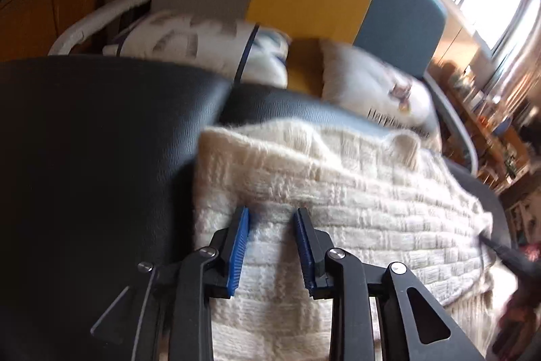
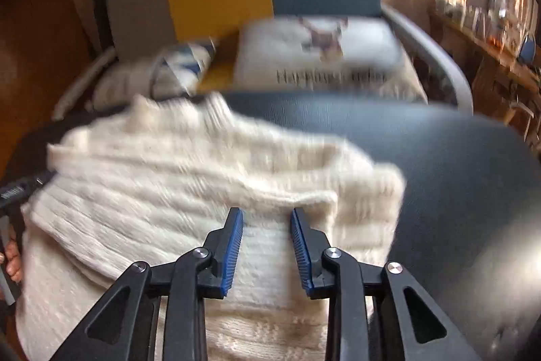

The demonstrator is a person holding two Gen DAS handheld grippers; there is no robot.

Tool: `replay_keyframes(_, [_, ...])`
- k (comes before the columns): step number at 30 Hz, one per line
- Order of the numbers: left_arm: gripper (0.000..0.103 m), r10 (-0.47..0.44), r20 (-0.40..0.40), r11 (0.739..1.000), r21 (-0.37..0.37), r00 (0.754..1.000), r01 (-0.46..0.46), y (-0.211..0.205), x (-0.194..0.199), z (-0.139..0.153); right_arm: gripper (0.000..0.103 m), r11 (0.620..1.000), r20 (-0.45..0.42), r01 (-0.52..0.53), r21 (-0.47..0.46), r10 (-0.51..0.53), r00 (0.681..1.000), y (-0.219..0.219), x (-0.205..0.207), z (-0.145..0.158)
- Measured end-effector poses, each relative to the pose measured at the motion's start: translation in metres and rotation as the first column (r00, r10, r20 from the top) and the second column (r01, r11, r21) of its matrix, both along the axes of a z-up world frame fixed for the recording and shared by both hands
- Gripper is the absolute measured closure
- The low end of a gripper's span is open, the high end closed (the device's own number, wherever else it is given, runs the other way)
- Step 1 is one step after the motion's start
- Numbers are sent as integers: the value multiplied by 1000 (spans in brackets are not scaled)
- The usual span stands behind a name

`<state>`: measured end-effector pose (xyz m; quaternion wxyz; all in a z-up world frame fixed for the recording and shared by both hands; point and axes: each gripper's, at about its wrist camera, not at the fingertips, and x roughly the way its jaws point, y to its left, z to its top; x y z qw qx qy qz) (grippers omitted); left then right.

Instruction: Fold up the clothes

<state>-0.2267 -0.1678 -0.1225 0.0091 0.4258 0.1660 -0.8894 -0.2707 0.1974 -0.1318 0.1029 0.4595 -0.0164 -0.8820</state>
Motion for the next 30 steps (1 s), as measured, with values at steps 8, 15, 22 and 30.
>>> replay_keyframes(8, [73,28,-5,999,-22,1000,-28,0,13,18,73,996,-21,11,-93,-13,1000,2,47,36])
replay_keyframes(15, [73,-2,-65,1000,-22,998,1,18,91,32,73,988,26,-44,-150,49,998,2,123,28])
replay_keyframes(22, [73,-69,-7,996,-56,998,69,40,162,18,73,991,85,-39,-127,50,995,-1,158,7])
replay_keyframes(30, [72,-87,29,991,-97,996,89,47,194,1,72,994,96,-45,-101,55,994,-3,180,-2])
